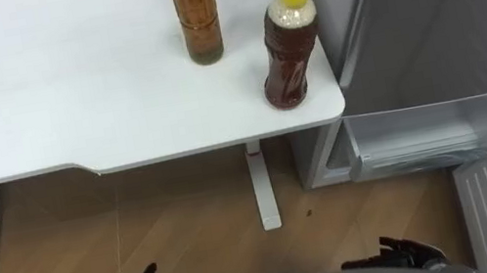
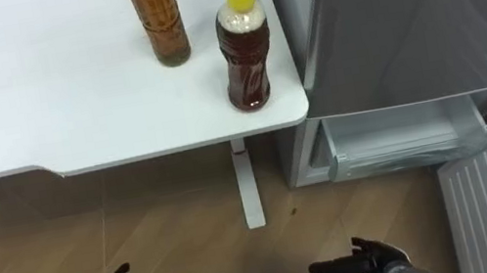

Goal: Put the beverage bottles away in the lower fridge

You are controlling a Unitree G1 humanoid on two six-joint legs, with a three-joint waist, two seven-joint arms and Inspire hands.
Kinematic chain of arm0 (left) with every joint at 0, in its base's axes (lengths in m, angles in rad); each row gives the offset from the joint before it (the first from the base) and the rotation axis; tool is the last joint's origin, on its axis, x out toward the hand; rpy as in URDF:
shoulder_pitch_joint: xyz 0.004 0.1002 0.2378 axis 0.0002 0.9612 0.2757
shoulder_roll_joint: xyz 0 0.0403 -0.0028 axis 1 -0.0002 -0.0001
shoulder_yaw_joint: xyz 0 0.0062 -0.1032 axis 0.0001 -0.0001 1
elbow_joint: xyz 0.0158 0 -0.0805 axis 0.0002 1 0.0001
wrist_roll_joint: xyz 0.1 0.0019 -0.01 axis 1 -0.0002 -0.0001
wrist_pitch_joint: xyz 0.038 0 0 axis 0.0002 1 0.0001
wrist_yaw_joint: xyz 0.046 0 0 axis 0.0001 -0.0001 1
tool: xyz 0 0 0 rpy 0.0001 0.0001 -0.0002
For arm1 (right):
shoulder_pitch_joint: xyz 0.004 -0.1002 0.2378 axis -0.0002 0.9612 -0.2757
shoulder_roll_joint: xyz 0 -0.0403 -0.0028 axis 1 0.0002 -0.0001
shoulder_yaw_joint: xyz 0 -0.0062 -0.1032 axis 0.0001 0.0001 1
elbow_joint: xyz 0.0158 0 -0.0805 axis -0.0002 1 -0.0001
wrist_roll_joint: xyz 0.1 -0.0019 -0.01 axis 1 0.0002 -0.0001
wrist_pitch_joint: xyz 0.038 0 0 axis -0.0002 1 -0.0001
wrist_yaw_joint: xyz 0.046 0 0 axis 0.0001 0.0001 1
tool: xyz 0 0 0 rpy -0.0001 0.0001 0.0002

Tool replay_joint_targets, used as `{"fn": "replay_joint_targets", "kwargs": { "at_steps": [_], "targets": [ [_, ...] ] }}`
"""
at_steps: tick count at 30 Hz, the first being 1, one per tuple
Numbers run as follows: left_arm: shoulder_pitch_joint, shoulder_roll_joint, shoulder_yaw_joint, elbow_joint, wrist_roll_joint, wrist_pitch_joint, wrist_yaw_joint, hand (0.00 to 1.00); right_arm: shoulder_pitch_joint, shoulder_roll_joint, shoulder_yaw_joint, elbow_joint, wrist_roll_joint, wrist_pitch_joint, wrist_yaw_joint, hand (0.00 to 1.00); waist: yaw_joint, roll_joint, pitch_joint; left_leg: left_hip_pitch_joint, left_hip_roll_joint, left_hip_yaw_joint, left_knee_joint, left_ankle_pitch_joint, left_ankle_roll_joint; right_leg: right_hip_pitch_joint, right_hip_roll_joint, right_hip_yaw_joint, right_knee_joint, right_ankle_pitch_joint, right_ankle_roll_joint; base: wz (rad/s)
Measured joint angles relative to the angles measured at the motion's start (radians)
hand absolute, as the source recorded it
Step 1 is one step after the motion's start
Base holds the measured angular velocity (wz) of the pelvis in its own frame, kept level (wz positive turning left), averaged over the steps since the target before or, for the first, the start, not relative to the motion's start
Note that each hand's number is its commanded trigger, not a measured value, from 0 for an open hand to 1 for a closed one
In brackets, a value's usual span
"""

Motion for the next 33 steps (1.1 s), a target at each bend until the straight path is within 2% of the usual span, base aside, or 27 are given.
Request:
{"fn": "replay_joint_targets", "kwargs": {
  "at_steps": [10,19,30,33],
  "targets": [
    [0.018,-0.002,0.022,0.001,-0.003,0.001,0.029,0.0,-0.007,0.0,-0.001,0.007,-0.03,0.008,-0.009,0.0,0.002,-0.003,0.0011,0.002,-0.001,-0.008,0.001,0.0,0.0,0.01,-0.002,-0.021,-0.002,0.0,0.0,0.03],
    [0.024,-0.002,0.044,0.002,-0.002,0.011,0.051,0.0,-0.009,0.002,-0.025,0.022,-0.03,0.016,-0.002,0.0,0.003,-0.003,0.0014,0.0,-0.005,-0.033,0.003,0.0,0.0,0.022,-0.005,-0.046,-0.003,0.0,0.0,0.08],
    [0.042,-0.01,0.08,0.001,-0.004,0.016,0.111,0.0,-0.007,0.002,-0.024,0.03,-0.025,0.015,-0.013,0.0,0.028,-0.002,0.0008,0.0,-0.005,-0.042,0.002,0.0,0.0,0.025,-0.005,-0.05,-0.003,0.0,0.0,0.0],
    [0.059,-0.011,0.094,0.002,-0.056,0.018,0.116,0.0,-0.015,0.002,-0.025,0.044,-0.028,0.018,-0.01,0.0,0.029,-0.003,0.0003,0.0,-0.006,-0.043,0.005,0.0,0.0,0.028,-0.006,-0.053,-0.003,0.0,0.0,0.01]
  ]
}}
